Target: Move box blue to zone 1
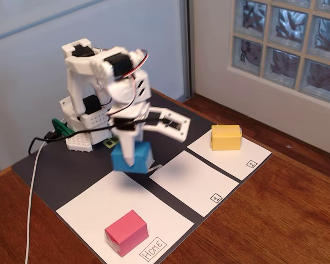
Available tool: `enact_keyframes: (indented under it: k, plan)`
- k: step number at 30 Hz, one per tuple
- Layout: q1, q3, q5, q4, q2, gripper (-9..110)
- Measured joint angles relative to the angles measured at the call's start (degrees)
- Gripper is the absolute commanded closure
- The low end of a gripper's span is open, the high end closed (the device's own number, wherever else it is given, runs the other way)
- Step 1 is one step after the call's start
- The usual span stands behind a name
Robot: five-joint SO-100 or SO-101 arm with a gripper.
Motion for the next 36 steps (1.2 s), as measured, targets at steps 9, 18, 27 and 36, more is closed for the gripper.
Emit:
enact_keyframes:
  k: [9,18,27,36]
  plan:
    - [-12.22,-0.09,18.63,-2.11,0.0,102]
    - [-15.38,6.77,29.71,-4.22,1.67,102]
    - [-15.12,16.96,31.64,-18.98,5.62,102]
    - [-15.38,17.31,33.49,-29.27,-3.52,102]
